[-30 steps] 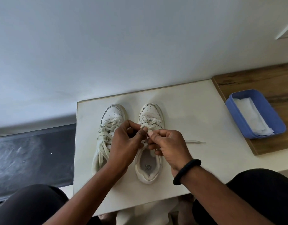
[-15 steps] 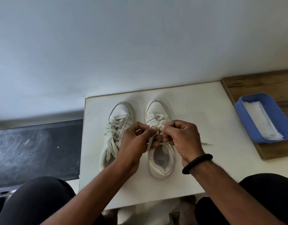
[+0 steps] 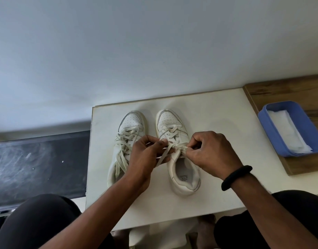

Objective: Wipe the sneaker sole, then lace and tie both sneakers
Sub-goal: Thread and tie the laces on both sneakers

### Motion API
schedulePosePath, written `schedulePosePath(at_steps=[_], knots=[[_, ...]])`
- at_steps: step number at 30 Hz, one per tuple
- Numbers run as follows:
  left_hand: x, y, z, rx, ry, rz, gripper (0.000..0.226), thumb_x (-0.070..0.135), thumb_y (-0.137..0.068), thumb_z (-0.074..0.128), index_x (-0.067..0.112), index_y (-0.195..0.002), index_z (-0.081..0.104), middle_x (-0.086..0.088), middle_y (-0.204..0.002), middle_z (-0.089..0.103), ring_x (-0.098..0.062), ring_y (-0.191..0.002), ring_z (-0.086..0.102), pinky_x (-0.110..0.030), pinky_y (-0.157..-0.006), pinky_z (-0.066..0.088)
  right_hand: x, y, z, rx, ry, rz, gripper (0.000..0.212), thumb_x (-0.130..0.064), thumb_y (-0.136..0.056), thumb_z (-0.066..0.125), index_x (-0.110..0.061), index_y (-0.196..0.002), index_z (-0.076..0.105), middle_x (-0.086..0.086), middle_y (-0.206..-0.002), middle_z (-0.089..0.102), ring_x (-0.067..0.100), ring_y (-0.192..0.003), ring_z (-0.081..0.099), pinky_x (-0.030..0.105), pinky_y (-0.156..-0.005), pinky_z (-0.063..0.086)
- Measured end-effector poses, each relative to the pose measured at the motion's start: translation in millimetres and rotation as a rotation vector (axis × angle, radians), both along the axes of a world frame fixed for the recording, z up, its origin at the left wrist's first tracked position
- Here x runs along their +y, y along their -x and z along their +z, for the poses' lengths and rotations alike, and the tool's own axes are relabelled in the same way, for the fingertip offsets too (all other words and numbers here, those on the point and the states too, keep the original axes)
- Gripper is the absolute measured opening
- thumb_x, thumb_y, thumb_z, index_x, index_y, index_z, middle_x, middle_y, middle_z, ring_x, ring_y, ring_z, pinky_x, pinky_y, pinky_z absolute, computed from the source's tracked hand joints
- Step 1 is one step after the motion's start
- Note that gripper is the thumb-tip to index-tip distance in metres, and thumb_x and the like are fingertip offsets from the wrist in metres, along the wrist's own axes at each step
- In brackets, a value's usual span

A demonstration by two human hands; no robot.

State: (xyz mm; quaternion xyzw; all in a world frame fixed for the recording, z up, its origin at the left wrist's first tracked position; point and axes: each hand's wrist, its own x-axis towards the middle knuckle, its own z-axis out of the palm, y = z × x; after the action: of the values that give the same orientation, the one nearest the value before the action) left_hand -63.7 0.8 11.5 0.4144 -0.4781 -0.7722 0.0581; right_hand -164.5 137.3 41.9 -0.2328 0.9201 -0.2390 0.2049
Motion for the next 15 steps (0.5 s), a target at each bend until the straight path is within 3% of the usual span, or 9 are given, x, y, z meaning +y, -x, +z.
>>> schedulePosePath(at_steps=[6, 11, 15], knots=[[2, 0, -3, 0.000, 0.042, -0.022, 0.012, 0.006, -0.097, 0.068, 0.005, -0.089, 0.059, -0.012, -0.090, 0.079, -0.026, -0.085, 0.080, -0.035, -0.071, 0.064, 7, 12, 3, -0.166, 0.093, -0.073, 0.013, -0.017, -0.081, 0.072, -0.021, -0.069, 0.072, -0.012, -0.067, 0.070, 0.004, -0.065, 0.064, 0.020, -0.060, 0.049], [2, -1, -4, 0.005, 0.057, -0.030, 0.011, 0.007, -0.097, 0.069, 0.003, -0.092, 0.060, -0.017, -0.095, 0.078, -0.025, -0.088, 0.080, -0.031, -0.067, 0.063, 9, 17, 3, -0.712, 0.443, -0.348, 0.006, -0.006, -0.084, 0.070, -0.010, -0.081, 0.074, 0.002, -0.069, 0.063, 0.014, -0.065, 0.060, 0.031, -0.071, 0.051], [2, -2, -4, 0.006, 0.080, -0.039, 0.010, 0.007, -0.097, 0.069, 0.002, -0.094, 0.060, -0.018, -0.096, 0.078, -0.025, -0.088, 0.080, -0.032, -0.068, 0.064, 7, 15, -3, -1.144, 0.610, -0.549, 0.007, -0.010, -0.085, 0.060, -0.012, -0.083, 0.066, 0.002, -0.069, 0.055, 0.017, -0.061, 0.058, 0.034, -0.067, 0.049]])
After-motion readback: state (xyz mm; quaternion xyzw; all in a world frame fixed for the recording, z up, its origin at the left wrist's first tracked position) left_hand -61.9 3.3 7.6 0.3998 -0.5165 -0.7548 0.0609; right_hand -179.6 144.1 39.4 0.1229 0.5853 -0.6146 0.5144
